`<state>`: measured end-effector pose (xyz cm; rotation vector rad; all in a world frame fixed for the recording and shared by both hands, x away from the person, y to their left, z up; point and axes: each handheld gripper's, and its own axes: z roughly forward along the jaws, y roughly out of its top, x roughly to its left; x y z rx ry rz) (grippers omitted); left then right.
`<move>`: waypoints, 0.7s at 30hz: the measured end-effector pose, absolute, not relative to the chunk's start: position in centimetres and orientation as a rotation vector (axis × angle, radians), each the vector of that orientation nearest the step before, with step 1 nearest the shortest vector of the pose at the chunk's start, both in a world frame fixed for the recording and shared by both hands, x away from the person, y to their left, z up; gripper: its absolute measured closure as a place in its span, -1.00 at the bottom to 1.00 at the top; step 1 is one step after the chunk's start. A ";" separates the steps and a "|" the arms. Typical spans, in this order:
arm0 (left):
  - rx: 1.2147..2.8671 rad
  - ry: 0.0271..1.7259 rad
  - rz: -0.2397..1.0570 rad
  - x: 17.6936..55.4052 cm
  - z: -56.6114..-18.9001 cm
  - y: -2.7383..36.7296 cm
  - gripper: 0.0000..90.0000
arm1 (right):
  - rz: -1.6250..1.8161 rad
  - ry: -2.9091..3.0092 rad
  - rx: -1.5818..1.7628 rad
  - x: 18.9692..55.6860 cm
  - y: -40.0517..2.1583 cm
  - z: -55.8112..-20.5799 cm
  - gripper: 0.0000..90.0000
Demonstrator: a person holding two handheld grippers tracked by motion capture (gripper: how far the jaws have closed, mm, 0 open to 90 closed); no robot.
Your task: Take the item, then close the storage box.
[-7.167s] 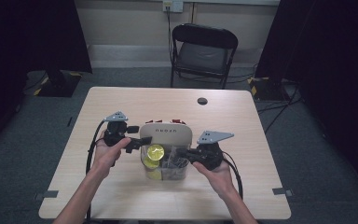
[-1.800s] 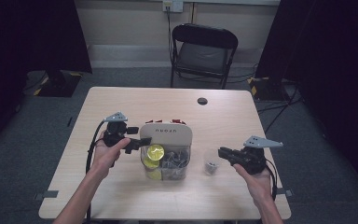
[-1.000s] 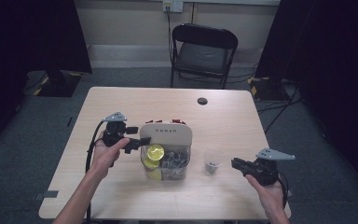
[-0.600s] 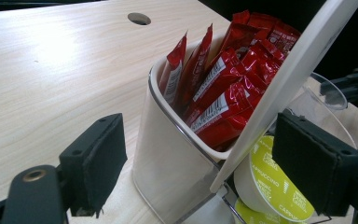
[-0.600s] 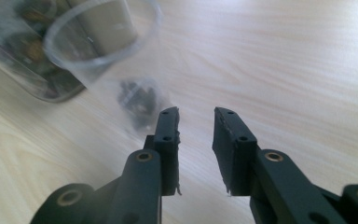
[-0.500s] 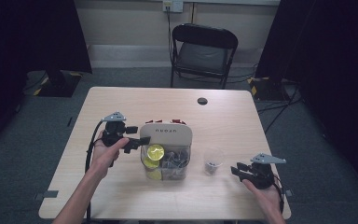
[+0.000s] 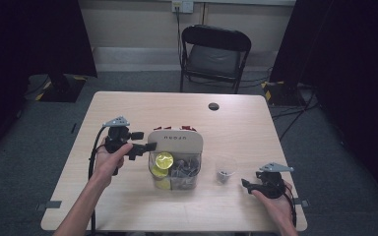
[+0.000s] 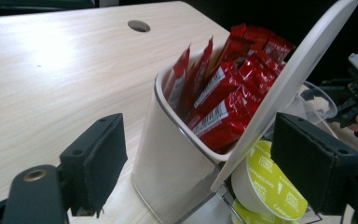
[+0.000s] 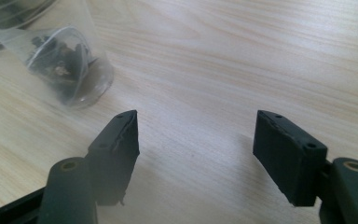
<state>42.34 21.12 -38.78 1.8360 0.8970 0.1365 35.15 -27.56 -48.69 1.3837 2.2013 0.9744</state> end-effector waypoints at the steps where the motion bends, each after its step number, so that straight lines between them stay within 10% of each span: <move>1: 1.836 0.897 0.136 42.3 -38.8 21.1 -0.60 | 0.974 2.201 1.384 35.2 -27.6 -48.7 -0.34; 21: 1.768 0.976 0.216 43.5 -38.3 23.3 -0.61 | 0.902 2.145 1.376 35.0 -27.8 -49.8 -0.68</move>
